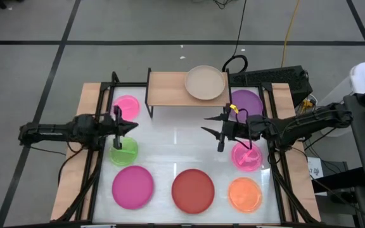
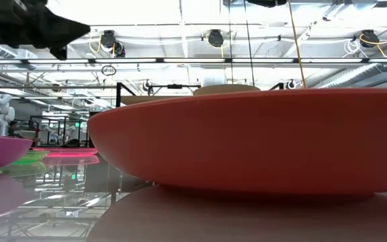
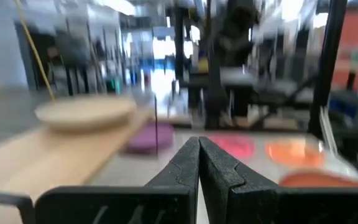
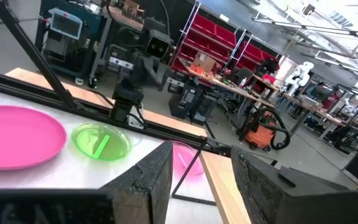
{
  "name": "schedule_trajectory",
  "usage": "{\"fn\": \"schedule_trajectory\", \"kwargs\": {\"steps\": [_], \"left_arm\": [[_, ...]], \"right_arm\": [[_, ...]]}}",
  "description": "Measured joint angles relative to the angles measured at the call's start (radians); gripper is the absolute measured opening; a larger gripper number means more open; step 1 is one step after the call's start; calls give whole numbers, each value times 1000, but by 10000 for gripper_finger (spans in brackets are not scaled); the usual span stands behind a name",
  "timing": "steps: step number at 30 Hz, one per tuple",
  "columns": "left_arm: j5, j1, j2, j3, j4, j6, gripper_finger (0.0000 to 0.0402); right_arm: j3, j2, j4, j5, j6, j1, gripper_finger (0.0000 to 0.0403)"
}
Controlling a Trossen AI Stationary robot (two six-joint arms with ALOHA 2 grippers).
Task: Place and stack plates onto a shelf
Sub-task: Stack the brown plate on top of the gray plate on the shelf
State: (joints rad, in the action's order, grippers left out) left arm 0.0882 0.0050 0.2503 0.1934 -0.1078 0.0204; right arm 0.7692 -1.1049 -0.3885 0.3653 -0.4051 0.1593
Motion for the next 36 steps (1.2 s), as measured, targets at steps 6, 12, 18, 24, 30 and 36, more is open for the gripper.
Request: {"fn": "schedule_trajectory", "kwargs": {"steps": [6,12,18,24,30,36], "left_arm": [[7,-73,347,100,-7,-53,13],[8,-167,731,185,-96,-140,65],[7,-228,1044,305,-162,-203,133],[1,-257,1265,428,-165,-240,162],[-110,-259,1410,543,-169,-315,166],[-180,-256,1514,621,-140,-440,166]], "right_arm": [[0,0,-4,0,0,0,144],[0,0,-3,0,5,0,144],[0,0,13,-1,19,0,144],[0,0,13,-1,19,0,144],[0,0,16,-1,19,0,144],[0,0,16,-1,19,0,144]]}}
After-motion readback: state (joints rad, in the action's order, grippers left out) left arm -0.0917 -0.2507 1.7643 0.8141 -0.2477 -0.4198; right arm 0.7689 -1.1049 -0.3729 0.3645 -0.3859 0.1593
